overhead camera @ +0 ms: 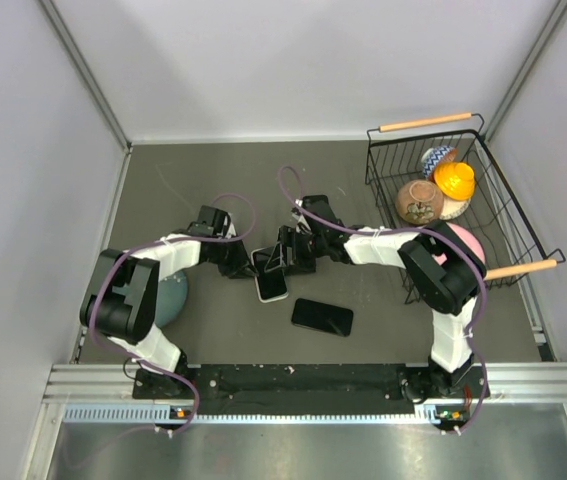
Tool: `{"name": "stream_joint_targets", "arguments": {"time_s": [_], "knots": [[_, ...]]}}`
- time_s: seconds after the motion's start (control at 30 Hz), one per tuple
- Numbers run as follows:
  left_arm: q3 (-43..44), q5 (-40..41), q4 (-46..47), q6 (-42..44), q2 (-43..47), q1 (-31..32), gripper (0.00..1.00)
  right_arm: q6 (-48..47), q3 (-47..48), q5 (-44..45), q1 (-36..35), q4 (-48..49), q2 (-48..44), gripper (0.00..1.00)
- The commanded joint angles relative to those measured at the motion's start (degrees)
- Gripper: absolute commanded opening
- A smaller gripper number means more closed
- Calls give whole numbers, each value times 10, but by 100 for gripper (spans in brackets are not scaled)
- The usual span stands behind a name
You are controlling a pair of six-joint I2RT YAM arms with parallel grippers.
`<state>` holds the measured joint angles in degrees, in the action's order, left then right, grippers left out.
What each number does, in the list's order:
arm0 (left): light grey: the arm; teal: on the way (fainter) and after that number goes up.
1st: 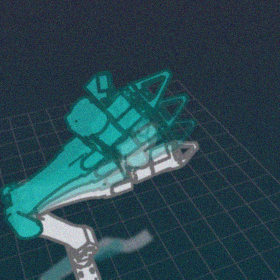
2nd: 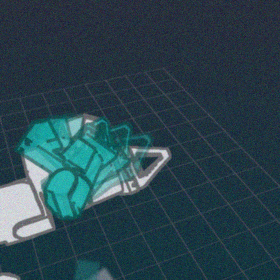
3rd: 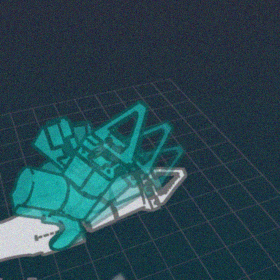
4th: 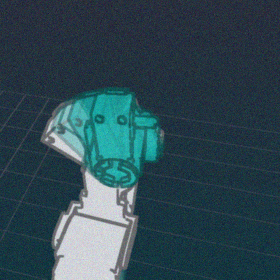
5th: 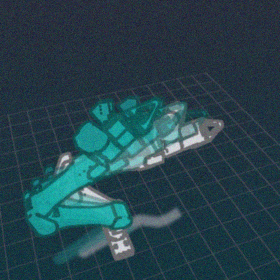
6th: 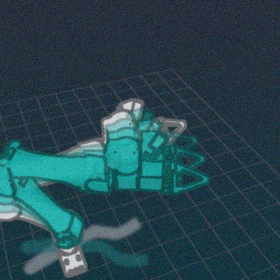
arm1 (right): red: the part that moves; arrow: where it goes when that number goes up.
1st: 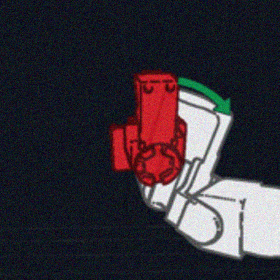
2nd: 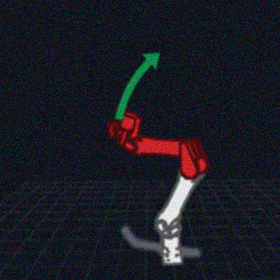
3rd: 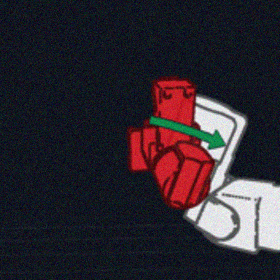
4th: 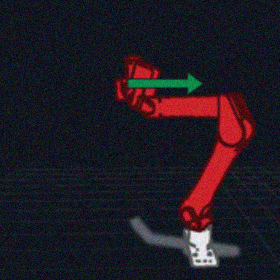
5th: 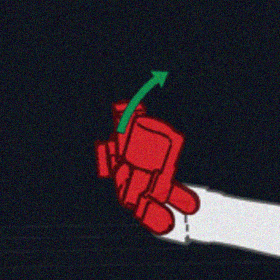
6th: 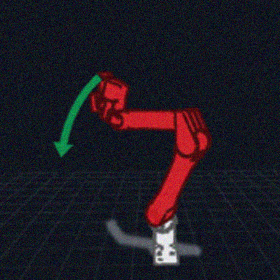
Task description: Put the phone into the phone case
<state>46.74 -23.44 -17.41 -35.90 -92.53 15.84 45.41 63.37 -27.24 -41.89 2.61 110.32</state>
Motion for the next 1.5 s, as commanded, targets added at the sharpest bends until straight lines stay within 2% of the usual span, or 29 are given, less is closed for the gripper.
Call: {"name": "stream_joint_targets", "arguments": {"time_s": [0.0,0.27,0.7,0.87,0.97,1.1,1.33,1.47], "knots": [[-12,-27,21,0,11,-4,18,19,-3,-26,-5,63,0,70],[-43,-46,34,-13,17,-7,13,98,-47,-66,1,195,10,70],[-46,-11,9,-12,22,-16,3,126,-48,-84,9,235,30,69],[-49,-23,10,-16,25,-21,2,137,-56,-98,12,269,30,68],[-51,-26,11,-17,31,-21,3,137,-59,-101,13,270,28,63],[-51,-25,8,-15,34,-25,3,135,-66,-102,12,276,24,50],[-52,-29,10,-14,33,-27,4,131,-70,-99,11,272,20,35],[-54,-31,12,-12,33,-28,4,119,-66,-91,12,252,16,22]]}}
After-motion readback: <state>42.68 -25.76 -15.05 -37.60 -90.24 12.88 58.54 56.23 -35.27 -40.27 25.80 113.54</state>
